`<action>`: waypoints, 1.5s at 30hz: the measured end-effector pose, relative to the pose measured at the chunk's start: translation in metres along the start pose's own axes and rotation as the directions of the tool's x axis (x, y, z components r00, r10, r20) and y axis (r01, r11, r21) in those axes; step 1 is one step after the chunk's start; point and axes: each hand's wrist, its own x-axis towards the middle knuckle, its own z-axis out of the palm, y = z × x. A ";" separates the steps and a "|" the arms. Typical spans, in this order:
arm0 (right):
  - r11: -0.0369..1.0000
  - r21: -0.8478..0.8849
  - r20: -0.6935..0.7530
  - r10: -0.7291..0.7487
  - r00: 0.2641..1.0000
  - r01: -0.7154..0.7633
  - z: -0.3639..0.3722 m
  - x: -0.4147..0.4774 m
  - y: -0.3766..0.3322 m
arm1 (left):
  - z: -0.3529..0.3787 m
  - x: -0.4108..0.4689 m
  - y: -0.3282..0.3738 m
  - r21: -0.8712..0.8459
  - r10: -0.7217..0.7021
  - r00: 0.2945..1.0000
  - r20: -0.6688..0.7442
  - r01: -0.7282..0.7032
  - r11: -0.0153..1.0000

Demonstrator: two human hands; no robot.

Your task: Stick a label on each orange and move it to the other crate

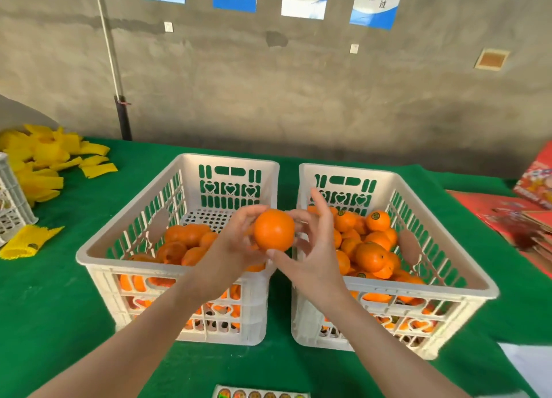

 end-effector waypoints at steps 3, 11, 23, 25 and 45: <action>0.996 -0.058 -0.008 -0.073 0.997 0.072 -0.024 -0.014 0.000 | 0.020 -0.004 -0.003 -0.175 -0.123 0.986 0.116 0.142 0.974; 0.924 -0.289 0.040 -0.251 0.967 0.252 -0.064 -0.038 -0.004 | 0.066 0.003 -0.023 -0.178 -0.332 0.871 0.361 0.414 0.893; 0.977 0.085 0.298 0.162 0.941 -0.196 -0.116 -0.028 0.006 | 0.083 -0.006 -0.024 -0.215 -0.195 0.861 0.470 0.326 0.921; 0.965 0.140 0.239 0.183 0.954 -0.221 -0.117 -0.027 0.007 | 0.087 -0.005 -0.025 -0.288 -0.205 0.898 0.390 0.330 0.899; 0.899 0.173 0.100 0.391 0.915 -0.403 -0.098 -0.040 -0.013 | 0.110 -0.004 -0.038 -0.459 -0.263 0.962 -0.071 0.202 0.865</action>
